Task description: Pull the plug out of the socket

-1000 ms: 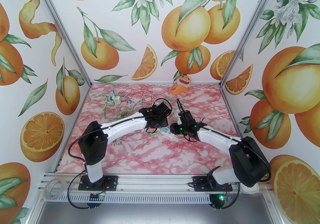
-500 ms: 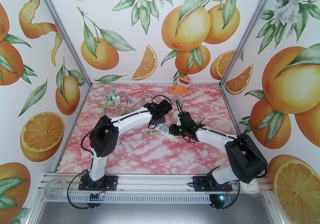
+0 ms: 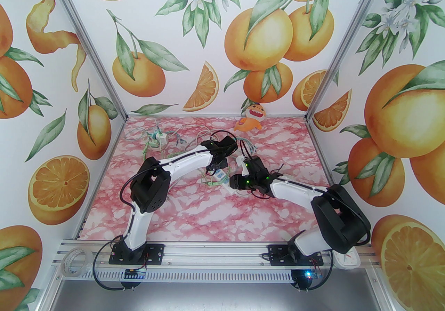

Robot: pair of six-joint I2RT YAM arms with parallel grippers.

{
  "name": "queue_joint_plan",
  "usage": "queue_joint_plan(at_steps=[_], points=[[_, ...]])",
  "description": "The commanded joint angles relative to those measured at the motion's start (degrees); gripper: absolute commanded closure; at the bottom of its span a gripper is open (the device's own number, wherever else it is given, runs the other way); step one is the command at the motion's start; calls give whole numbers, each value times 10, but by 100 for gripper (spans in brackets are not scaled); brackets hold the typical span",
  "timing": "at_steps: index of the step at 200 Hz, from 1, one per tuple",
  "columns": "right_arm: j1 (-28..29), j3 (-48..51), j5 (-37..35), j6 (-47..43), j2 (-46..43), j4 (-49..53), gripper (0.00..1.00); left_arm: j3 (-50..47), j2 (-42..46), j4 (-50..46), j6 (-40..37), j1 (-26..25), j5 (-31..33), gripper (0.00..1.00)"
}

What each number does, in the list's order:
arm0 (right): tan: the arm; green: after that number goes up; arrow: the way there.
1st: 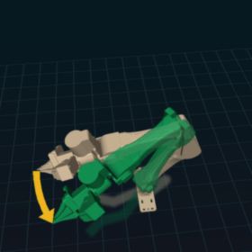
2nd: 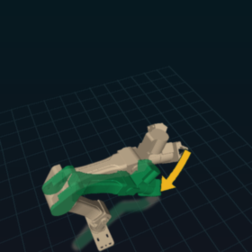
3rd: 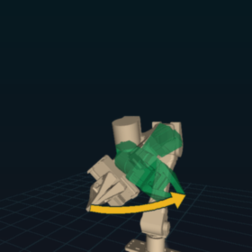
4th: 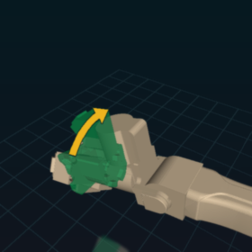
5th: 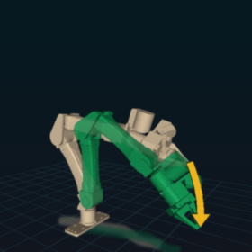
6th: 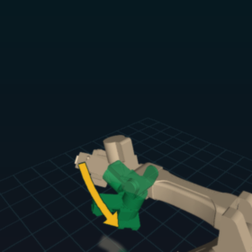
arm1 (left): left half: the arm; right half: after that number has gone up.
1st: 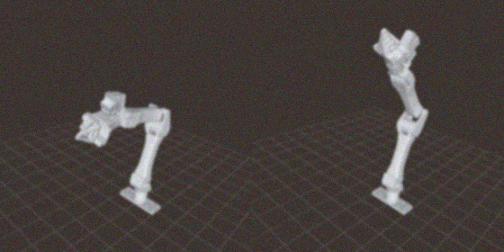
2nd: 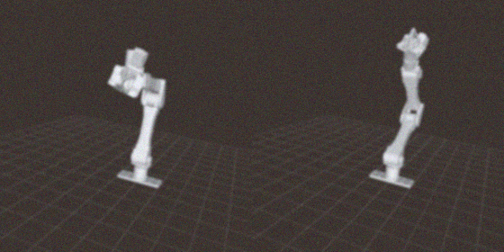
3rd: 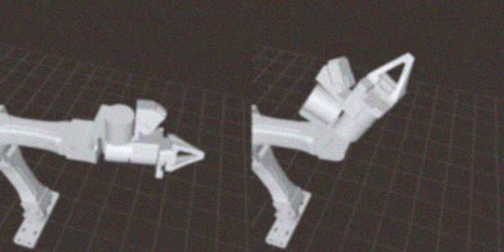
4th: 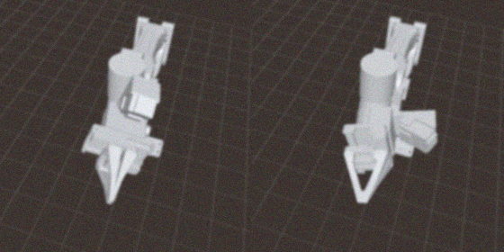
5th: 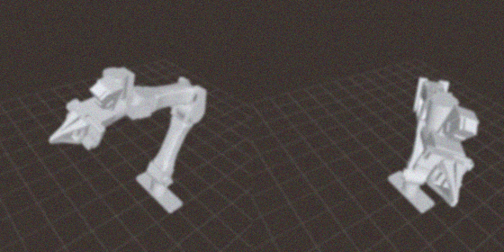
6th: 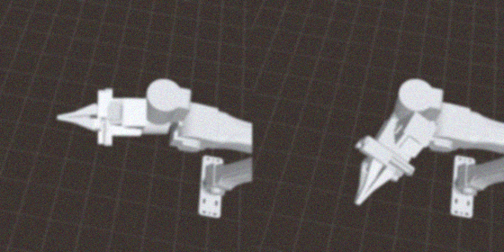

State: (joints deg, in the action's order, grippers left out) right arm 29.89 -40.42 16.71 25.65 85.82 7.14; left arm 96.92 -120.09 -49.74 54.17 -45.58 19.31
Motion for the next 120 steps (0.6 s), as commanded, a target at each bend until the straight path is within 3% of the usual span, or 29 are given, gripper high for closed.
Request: queue_joint_plan(at_steps=[1, 98, 120], points=[[1, -30, 7, -9, -18, 12, 55, 21, -9, -9, -39, 9, 16, 67], [-10, -44, 114, 120, 59, -127, 55, 19, -13, 13, -53, 20, -7, 68], [-11, -34, 143, 175, 81, -196, 69, 18, -11, 17, -51, 20, -9, 68]])
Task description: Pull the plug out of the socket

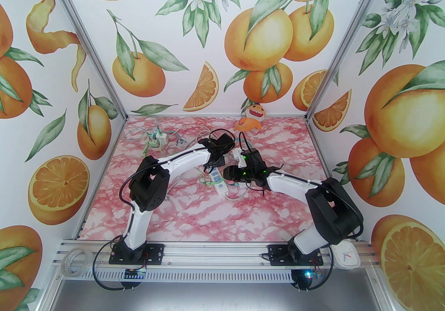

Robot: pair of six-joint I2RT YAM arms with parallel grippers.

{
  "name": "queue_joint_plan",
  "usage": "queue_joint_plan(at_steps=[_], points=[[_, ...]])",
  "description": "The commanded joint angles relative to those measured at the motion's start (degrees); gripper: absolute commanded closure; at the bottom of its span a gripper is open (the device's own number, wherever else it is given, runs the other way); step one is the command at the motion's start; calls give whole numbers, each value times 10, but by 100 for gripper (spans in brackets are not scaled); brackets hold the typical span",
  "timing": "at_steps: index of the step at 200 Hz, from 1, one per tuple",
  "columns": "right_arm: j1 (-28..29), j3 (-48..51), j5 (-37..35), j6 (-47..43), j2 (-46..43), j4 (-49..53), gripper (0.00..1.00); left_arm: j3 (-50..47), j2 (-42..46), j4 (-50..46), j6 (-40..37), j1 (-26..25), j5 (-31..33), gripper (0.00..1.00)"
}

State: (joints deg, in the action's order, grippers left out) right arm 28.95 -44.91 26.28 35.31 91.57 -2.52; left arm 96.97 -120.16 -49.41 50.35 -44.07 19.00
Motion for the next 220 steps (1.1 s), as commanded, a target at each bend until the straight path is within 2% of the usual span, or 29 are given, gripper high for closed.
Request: queue_joint_plan(at_steps=[1, 31, 84, 165, 189, 220], points=[[-2, 12, 49, 81, 25, -103, 69, 17, -10, 14, -13, 5, -6, 68], [-2, 13, 82, 177, 79, -215, 99, 16, -12, 18, -13, 7, -14, 68], [1, 10, 83, 290, 152, -307, 100, 16, -15, 20, -10, 7, -21, 68], [11, -53, -27, 216, 181, 16, 100, 19, -7, 19, -13, 7, -21, 70], [12, -78, -39, 205, 199, 74, 100, 19, 7, 19, -23, 3, -7, 73], [12, -88, -43, 206, 216, 96, 100, 9, 21, 24, -38, -15, 24, 74]])
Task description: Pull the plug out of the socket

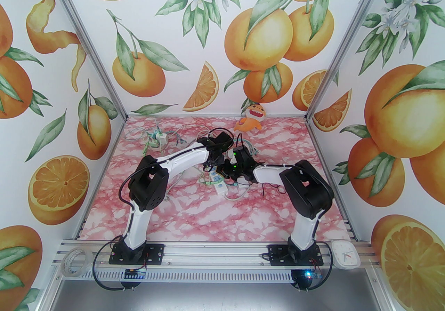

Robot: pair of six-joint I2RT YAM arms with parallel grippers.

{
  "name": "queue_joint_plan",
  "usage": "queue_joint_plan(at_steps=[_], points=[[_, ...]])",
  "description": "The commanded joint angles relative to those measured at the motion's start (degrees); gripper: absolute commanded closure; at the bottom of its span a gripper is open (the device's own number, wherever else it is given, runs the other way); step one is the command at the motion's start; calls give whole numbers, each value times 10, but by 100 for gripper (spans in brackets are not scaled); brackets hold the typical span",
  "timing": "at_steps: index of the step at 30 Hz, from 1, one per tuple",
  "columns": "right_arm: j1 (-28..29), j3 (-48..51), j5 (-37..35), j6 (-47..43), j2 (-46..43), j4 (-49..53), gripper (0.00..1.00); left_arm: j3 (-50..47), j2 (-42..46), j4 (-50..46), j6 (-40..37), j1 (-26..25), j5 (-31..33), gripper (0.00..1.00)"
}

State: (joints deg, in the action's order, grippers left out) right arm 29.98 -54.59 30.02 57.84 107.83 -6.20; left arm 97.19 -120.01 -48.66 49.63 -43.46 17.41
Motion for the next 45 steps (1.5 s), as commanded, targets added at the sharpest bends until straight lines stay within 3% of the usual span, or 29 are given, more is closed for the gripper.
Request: queue_joint_plan(at_steps=[1, 6, 10, 14, 22, 30, 42, 43, 45], points=[[1, 8, -80, -19, 54, 134, 100, 7, 20, 17, -30, -22, 41, 73], [2, 4, -82, -19, 63, 148, 100, -14, 31, 29, -19, -29, 38, 74], [1, 8, -88, -21, 62, 150, 100, -8, 35, 26, -12, -12, 23, 80], [2, 10, -88, -23, 59, 150, 100, 12, 34, 14, -15, 8, 16, 80], [1, 6, -97, -26, 59, 155, 100, 36, 52, -31, -14, -1, 71, 82], [1, 3, -96, -27, 57, 152, 100, 31, 76, -38, -4, -1, 80, 82], [-11, -88, -41, -65, 28, 133, 100, -87, 207, 22, 17, -2, 36, 81], [-12, -100, -37, -68, 26, 134, 99, -97, 220, 24, 20, -1, 30, 81], [-14, -120, -32, -74, 17, 135, 87, -120, 247, 30, 24, -1, 19, 81]])
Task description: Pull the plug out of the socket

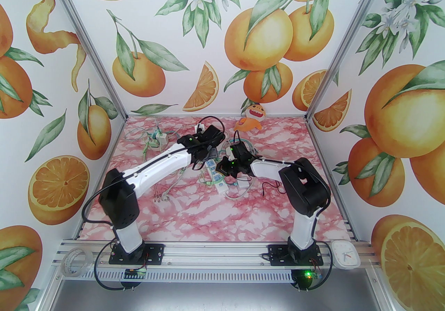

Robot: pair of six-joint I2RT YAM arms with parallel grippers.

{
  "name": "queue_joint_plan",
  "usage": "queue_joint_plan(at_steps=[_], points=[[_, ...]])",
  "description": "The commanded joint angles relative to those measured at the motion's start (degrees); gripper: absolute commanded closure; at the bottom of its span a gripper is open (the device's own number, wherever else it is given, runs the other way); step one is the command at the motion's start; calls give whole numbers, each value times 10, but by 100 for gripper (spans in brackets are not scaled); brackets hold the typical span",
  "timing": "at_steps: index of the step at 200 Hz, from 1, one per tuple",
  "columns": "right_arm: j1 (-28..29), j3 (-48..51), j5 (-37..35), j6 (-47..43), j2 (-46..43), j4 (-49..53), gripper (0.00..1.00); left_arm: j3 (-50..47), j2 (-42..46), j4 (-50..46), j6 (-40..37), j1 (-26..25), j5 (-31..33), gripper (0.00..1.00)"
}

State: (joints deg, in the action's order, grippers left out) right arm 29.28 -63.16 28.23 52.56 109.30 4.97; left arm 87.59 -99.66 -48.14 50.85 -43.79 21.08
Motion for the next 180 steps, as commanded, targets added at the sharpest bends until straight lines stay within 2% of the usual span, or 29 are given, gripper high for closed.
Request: queue_joint_plan(at_steps=[1, 49, 61, 74, 81, 89, 95, 97, 158, 180], points=[[-9, -48, -11, -27, -1, 27, 80, -39, 61, 29, 18, 1, -22, 81], [-19, -125, -36, -77, -30, 76, 50, -188, 205, 113, 84, -8, -73, 81], [-26, -132, -47, -86, -38, 84, 44, -212, 233, 124, 95, -24, -67, 81], [-35, -136, -55, -90, -46, 90, 32, -234, 255, 127, 103, -43, -57, 80], [-40, -134, -54, -89, -51, 88, 29, -248, 267, 131, 108, -53, -52, 80], [-47, -133, -53, -88, -54, 87, 20, -266, 278, 138, 118, -63, -49, 80], [-50, -131, -54, -87, -57, 86, 4, -283, 286, 145, 129, -71, -47, 80], [-51, -130, -55, -87, -58, 86, 1, -287, 289, 147, 133, -73, -46, 80], [-58, -86, -62, -70, -109, 66, 0, -404, 317, 178, 217, -166, 24, 80], [-58, -61, -71, -71, -136, 70, 0, -451, 310, 236, 234, -197, 42, 79]])
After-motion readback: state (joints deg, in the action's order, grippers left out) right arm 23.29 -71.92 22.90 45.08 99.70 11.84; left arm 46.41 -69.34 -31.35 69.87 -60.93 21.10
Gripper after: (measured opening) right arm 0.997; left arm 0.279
